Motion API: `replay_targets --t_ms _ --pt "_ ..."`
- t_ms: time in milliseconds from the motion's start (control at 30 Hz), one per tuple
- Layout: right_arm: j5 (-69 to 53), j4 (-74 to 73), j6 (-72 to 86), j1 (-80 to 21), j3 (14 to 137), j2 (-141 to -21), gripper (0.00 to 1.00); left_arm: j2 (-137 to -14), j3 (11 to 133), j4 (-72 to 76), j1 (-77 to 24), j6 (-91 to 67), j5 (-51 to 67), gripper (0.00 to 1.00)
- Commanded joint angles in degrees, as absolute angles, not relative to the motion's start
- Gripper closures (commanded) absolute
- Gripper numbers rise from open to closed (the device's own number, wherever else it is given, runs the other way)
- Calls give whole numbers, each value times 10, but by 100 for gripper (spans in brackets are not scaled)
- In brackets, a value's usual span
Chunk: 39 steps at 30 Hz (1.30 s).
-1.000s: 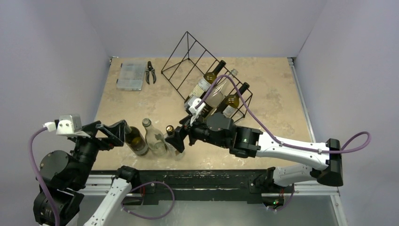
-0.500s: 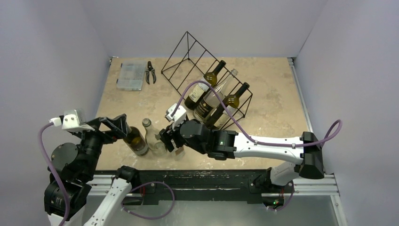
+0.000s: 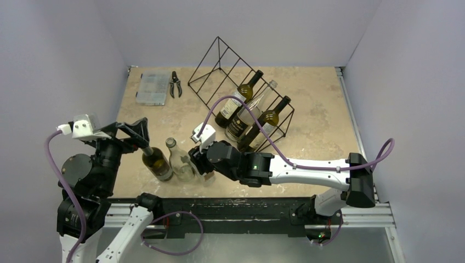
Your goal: Put the wine bottle on the wine rack
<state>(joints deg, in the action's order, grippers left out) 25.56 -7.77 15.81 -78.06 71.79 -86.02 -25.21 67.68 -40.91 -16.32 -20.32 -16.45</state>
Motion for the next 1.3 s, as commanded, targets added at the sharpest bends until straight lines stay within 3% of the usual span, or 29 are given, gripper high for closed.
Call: replay_targets --t_ms 0,233,500,700,1267 --pt "270 -66 166 -785 735 -856 51 -264 681 -357 -166 -181 -179 0" --pt "272 -57 171 -785 733 -846 65 -265 650 -328 -166 -144 -224 0" --pt "276 -57 170 -784 756 -832 90 -224 587 -301 -166 -118 -292 0" --pt "305 -30 142 -780 761 -814 100 -189 554 -276 -165 -113 -320 0" --pt "256 -11 145 -687 783 -781 100 -193 545 -295 -165 -130 -318 0"
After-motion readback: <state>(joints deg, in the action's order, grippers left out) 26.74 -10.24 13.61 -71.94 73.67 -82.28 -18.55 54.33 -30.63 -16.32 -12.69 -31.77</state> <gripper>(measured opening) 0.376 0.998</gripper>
